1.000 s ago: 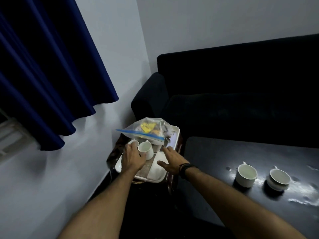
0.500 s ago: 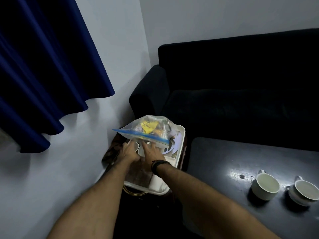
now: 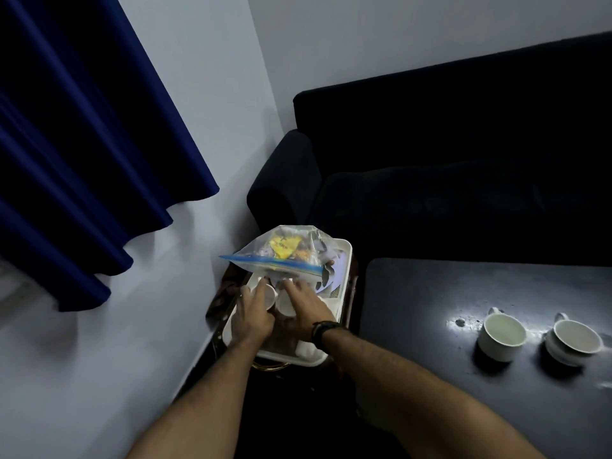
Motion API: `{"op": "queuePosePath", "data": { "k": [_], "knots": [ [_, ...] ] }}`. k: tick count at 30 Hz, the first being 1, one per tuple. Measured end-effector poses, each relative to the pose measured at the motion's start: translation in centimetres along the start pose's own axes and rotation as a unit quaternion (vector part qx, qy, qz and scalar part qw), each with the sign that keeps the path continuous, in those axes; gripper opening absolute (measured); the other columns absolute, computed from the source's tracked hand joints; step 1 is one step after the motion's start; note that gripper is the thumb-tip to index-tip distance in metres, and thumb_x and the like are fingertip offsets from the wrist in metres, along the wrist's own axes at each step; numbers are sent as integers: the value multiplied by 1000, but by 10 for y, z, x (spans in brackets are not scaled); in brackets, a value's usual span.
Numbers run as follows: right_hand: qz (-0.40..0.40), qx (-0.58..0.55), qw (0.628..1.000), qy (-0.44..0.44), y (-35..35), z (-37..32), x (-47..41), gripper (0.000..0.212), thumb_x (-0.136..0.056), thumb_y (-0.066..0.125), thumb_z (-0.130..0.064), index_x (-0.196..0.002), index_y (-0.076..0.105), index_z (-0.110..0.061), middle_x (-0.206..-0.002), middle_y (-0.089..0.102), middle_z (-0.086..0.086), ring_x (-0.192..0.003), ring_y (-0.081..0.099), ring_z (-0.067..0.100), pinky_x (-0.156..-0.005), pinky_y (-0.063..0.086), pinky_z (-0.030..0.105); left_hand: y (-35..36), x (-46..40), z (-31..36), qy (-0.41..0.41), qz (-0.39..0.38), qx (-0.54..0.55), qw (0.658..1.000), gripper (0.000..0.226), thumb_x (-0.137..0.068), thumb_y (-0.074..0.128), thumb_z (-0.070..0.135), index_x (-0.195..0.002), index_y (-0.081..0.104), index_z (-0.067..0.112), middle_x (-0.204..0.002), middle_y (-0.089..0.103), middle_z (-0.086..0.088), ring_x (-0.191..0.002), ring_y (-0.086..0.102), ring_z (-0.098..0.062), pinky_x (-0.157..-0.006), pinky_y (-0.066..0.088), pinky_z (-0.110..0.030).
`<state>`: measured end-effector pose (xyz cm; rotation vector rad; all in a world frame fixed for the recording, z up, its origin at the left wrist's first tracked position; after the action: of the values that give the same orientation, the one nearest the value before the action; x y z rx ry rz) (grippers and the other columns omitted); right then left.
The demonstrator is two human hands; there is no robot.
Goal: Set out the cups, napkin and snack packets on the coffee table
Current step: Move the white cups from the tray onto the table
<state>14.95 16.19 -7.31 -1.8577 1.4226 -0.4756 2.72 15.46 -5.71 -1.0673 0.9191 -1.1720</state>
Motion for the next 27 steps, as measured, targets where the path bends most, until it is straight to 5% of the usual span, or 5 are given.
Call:
{"op": "queuePosePath", "data": {
  "k": [5, 9, 14, 20, 27],
  "knots": [
    [49, -11, 999, -8, -58, 14, 41, 69, -75, 77, -17, -129, 36, -31, -133, 42, 3, -111, 55, 28, -86, 52, 38, -30, 32, 44, 46, 63, -13, 997, 77, -86, 65, 46, -151, 28, 25, -136, 40, -14, -125, 43, -33, -93, 45, -43],
    [81, -15, 996, 15, -114, 38, 75, 70, -73, 78, -24, -127, 36, -37, -134, 40, -4, -113, 55, 25, -85, 54, 42, -40, 53, 100, 87, 78, 21, 993, 75, -86, 62, 51, -149, 28, 29, -129, 45, -11, -118, 48, -32, -90, 49, -45],
    [144, -3, 988, 46, -201, 84, 123, 58, -76, 73, -37, -123, 39, -38, -128, 41, -3, -104, 59, 26, -77, 54, 38, -31, 72, 187, 125, 59, 47, 989, 72, -85, 61, 48, -147, 31, 29, -152, 27, -14, -135, 36, -36, -99, 43, -47],
    [207, 47, 968, 132, -315, 174, 192, 55, -76, 73, -30, -122, 42, -32, -123, 42, 3, -101, 59, 30, -80, 55, 40, -9, 94, 295, 172, 43, 70, 982, 56, -84, 59, 50, -133, 43, 27, -121, 49, -12, -116, 51, -34, -87, 49, -44],
    [241, 71, 940, 232, -384, 273, 245, 60, -73, 75, -25, -124, 44, -26, -122, 46, 6, -102, 60, 31, -80, 52, 36, 39, 98, 391, 209, 20, 67, 975, 56, -82, 59, 53, -130, 45, 28, -117, 51, -8, -109, 54, -28, -80, 49, -40]
  ]
}}
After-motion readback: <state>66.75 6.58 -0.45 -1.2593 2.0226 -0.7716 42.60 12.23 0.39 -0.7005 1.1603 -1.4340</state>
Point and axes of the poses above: each hand's wrist, its own x-axis away from the middle knuckle, its own y-axis out of the palm, z = x × y, the point moved 8 cm from there along -x, towards the middle knuckle
